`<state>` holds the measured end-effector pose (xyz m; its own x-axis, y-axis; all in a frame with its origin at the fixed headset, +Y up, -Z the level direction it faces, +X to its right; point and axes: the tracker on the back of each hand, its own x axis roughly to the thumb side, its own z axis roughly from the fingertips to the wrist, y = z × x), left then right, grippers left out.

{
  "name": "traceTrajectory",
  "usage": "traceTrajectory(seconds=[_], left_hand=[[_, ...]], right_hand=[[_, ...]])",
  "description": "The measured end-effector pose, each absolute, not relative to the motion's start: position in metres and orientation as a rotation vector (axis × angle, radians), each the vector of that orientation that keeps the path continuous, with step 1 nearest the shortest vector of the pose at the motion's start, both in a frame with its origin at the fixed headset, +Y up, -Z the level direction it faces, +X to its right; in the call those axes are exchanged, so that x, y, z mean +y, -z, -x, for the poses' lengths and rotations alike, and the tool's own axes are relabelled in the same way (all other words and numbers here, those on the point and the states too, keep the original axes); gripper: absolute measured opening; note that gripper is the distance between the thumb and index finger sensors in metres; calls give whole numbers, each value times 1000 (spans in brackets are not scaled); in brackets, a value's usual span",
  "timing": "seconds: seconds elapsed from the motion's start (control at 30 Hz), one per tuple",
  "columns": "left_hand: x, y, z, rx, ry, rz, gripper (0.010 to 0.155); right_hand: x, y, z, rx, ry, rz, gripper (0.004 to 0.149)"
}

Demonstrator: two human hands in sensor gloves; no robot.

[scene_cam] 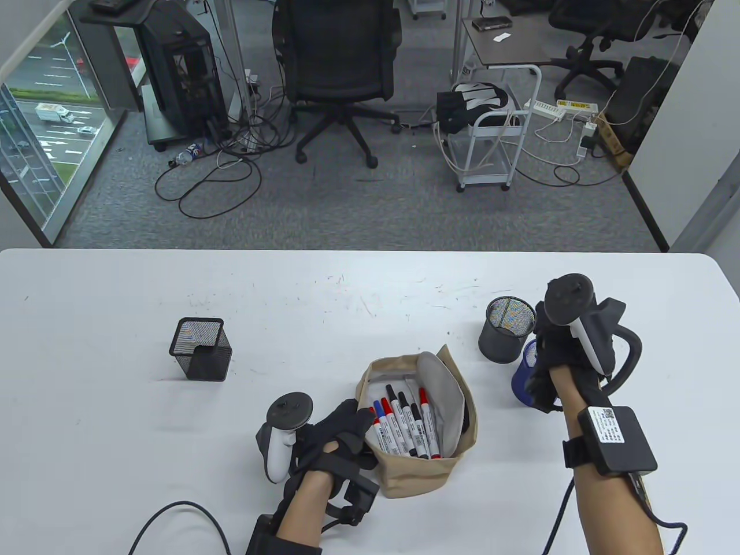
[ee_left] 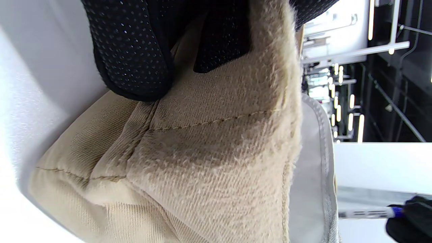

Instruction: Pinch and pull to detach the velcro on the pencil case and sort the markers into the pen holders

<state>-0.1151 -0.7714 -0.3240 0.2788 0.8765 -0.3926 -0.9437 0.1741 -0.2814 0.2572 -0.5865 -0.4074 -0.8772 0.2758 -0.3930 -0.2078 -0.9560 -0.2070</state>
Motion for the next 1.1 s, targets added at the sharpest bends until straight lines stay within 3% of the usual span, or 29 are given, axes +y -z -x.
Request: traceTrajectory(seconds=[0.13,0.27,0.53,0.8,1.1], left_hand=[[-771,324,116,151,-1292,517,76],[-772,325,116,150,-1295,521,76],[-772,325,115,150,-1292,522,76],[-773,325,116,156,-1294,517,76],[-773,325,116,157,-1295,522,76]], right_hand=[[-597,416,-261,-44,-2856,671,60],[-586,413,-241,-25,-2847,550,60],[-583,395,-145,255,-2809,142,57],[-658,418,-69,882,-2848,74,60],[-736,442,-38,1110,-2926,191,66]])
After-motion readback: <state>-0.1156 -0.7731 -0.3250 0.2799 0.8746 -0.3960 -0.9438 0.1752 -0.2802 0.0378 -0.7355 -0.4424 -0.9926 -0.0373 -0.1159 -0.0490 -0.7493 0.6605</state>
